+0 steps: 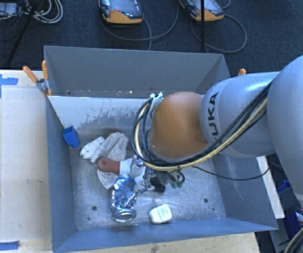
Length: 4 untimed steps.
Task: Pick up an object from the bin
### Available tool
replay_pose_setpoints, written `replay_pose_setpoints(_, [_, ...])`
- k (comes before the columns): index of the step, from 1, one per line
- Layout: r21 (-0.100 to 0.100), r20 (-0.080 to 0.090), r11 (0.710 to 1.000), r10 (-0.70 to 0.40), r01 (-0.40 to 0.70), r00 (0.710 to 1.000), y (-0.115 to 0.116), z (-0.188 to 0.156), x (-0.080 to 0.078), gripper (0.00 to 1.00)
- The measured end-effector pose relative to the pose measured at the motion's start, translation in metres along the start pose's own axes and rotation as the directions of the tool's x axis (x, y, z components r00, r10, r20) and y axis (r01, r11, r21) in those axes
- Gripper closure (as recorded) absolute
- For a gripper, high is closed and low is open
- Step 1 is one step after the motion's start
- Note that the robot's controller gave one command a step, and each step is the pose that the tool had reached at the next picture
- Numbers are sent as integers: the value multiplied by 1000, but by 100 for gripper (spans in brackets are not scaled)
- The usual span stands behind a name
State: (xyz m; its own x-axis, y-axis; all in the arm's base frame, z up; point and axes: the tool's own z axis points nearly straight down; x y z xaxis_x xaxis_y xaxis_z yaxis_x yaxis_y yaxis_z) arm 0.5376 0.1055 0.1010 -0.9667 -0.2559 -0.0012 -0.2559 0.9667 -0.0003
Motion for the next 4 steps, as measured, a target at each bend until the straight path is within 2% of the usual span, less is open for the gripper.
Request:
replay_pose_setpoints(1, [0,0,1000,0,0,1000,0,0,0,100])
replay_pose_setpoints(2, [-2,-9,1000,15,-15,1000,-2,-45,-3,100])
replay_pose_setpoints(3, [0,5,1000,18,-18,1000,-6,-77,-8,100])
replay_pose_setpoints(4, [-2,-12,1000,9,-9,1000,-8,-102,0,100])
